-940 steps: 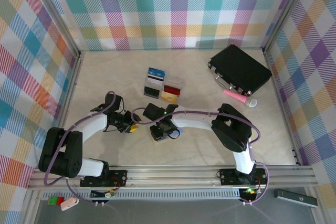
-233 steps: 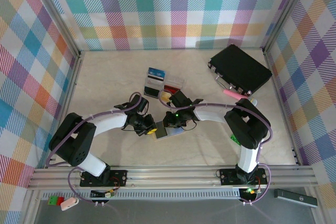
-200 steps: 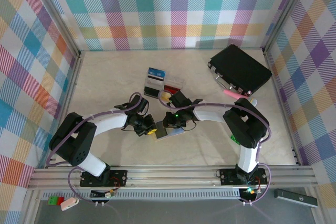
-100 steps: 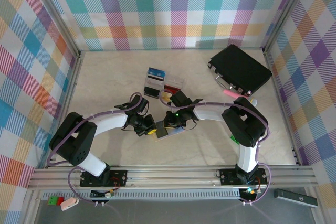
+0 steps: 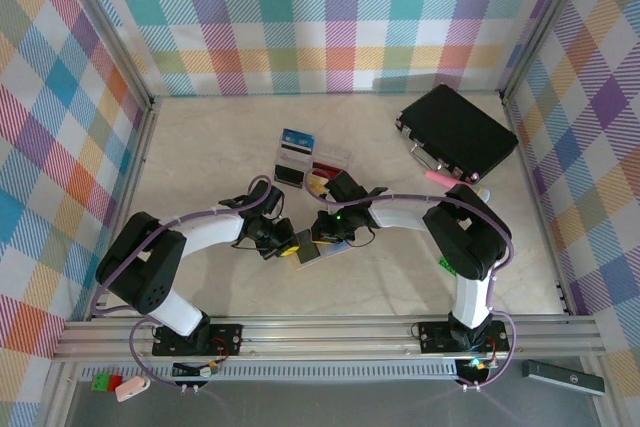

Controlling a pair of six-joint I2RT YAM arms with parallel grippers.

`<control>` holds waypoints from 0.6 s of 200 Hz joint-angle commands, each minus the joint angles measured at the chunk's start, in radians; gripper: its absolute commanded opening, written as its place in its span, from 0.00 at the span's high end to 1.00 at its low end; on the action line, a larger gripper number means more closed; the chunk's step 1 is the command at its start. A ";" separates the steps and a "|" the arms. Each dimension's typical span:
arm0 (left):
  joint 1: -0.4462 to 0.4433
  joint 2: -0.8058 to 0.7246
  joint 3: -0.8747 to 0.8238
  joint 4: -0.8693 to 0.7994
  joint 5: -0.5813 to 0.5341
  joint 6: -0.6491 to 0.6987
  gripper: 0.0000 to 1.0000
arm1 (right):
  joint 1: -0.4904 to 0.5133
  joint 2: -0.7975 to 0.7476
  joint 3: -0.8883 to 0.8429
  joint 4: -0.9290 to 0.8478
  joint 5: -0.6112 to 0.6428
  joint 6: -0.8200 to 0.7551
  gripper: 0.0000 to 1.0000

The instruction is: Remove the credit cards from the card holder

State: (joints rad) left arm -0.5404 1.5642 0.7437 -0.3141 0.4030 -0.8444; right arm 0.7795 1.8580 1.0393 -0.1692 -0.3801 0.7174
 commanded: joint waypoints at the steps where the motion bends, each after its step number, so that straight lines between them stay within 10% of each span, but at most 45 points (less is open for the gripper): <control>1: -0.007 0.054 -0.011 -0.048 -0.026 0.019 0.89 | 0.007 0.023 -0.012 0.025 -0.059 -0.006 0.85; 120: -0.007 0.017 0.037 -0.106 -0.062 0.051 0.81 | 0.007 -0.065 -0.080 0.044 0.005 0.027 0.98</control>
State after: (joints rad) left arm -0.5404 1.5814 0.7765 -0.3462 0.4034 -0.8181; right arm 0.7734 1.8481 1.0019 -0.1448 -0.3870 0.7204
